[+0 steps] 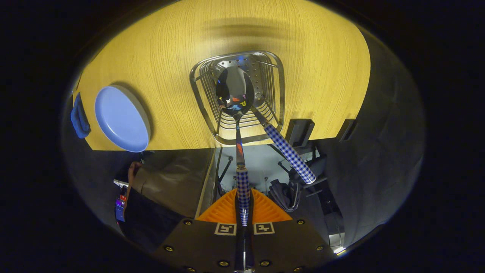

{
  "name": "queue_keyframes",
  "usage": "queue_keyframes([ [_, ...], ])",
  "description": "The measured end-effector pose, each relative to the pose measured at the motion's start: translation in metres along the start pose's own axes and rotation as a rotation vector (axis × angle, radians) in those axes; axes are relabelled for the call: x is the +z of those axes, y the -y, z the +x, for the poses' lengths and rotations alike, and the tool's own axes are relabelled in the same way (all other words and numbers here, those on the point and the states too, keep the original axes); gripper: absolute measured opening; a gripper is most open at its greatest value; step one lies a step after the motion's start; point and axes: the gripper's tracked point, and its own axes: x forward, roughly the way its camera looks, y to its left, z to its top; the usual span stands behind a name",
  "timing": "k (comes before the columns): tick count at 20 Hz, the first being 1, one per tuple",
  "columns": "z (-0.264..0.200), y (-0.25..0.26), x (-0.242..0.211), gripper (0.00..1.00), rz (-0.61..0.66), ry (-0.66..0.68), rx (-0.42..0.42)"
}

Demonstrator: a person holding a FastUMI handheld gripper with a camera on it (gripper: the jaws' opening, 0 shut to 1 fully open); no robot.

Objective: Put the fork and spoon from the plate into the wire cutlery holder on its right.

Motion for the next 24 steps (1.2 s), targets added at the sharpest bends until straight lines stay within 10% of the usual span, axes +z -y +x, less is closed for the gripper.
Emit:
queue_keyframes([
  [20,-0.024,0.011,0.029,0.12,-0.016,-0.042,-0.028],
  [21,-0.018,0.011,0.025,0.14,-0.021,-0.034,-0.026],
  [23,-0.022,0.009,0.021,0.56,-0.025,-0.024,-0.017],
  [24,-0.027,0.01,0.02,0.56,-0.032,-0.016,-0.018],
])
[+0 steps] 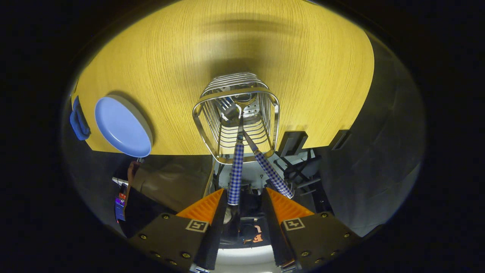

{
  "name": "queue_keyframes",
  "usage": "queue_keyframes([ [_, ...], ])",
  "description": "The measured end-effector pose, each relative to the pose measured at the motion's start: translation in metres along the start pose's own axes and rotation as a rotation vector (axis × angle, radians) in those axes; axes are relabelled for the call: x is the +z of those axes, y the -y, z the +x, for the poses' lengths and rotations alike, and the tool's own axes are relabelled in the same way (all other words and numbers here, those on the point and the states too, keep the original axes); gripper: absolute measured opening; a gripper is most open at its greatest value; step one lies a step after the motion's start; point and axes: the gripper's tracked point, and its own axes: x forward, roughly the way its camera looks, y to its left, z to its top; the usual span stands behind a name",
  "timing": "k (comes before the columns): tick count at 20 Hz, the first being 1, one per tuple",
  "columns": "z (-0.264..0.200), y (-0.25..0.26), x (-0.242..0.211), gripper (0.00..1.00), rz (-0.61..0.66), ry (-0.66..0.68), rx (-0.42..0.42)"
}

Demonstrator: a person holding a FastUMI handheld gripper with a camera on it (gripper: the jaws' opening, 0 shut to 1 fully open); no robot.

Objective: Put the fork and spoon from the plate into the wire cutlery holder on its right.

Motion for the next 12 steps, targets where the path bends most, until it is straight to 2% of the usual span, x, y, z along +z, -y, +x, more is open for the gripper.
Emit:
queue_keyframes([
  [2,-0.004,0.0,-0.004,0.55,-0.003,0.026,0.008],
  [5,-0.014,-0.001,-0.016,0.88,-0.023,0.078,0.017],
  [7,-0.02,-0.001,-0.025,0.9,-0.035,0.142,0.019],
  [8,-0.026,-0.002,-0.026,0.98,-0.05,0.183,0.018],
  [12,-0.043,-0.018,-0.04,0.99,-0.083,0.355,0.068],
])
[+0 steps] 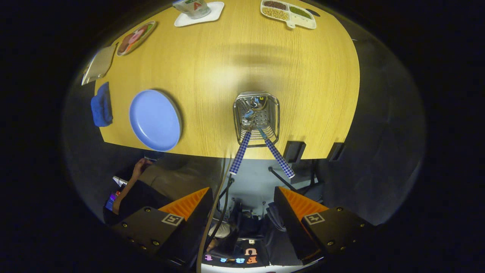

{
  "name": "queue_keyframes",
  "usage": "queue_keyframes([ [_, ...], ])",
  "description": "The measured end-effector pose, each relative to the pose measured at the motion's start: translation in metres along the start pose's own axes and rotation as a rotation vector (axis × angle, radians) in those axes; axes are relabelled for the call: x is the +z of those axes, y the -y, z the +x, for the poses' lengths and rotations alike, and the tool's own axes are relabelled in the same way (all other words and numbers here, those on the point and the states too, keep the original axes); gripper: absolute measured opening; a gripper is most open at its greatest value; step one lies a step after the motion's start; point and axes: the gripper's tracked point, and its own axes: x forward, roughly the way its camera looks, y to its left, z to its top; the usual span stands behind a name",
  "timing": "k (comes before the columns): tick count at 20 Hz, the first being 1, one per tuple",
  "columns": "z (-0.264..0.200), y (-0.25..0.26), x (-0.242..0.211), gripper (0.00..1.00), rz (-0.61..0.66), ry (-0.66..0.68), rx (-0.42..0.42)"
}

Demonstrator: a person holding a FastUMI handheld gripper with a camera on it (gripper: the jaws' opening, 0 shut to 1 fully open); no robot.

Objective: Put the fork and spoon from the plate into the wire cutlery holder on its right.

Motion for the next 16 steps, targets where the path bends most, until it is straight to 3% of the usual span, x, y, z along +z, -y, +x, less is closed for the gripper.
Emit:
queue_keyframes([
  [6,-0.001,-0.028,0.013,0.99,-0.039,0.275,0.018],
  [9,0.001,-0.051,0.036,1.0,-0.056,0.497,0.002],
  [16,-0.032,-0.117,0.079,1.0,-0.014,1.101,0.069],
])
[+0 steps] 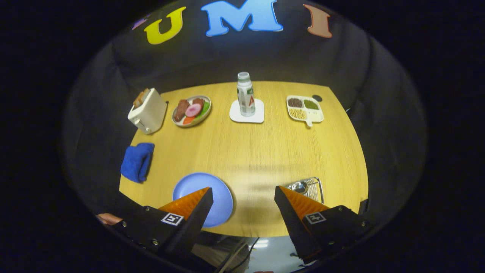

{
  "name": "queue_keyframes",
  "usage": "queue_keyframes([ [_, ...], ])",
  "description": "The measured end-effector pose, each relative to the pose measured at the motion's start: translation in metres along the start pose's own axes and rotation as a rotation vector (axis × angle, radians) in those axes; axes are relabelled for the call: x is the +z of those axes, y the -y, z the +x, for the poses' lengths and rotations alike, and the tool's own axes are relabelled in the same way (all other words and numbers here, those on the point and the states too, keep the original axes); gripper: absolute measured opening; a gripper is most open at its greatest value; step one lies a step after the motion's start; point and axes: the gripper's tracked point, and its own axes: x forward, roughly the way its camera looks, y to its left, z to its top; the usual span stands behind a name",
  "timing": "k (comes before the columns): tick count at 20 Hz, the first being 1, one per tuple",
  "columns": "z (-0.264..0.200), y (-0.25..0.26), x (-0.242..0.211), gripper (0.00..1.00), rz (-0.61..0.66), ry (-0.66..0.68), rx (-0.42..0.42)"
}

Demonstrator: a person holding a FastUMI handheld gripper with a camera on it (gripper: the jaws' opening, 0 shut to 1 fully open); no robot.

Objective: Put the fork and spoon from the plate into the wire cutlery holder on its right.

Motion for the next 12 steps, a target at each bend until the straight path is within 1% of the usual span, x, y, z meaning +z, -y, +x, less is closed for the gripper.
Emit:
queue_keyframes([
  [2,-0.007,-0.008,0.019,1.0,0.004,0.19,-0.015],
  [5,-0.029,-0.006,0.045,0.99,-0.05,0.448,-0.096],
  [6,-0.032,-0.007,0.049,0.99,-0.074,0.503,-0.114],
  [8,-0.033,-0.001,0.052,0.99,-0.107,0.566,-0.166],
  [11,-0.048,-0.012,0.063,0.97,-0.15,0.695,-0.182],
  [12,-0.051,-0.019,0.067,0.97,-0.142,0.732,-0.186],
])
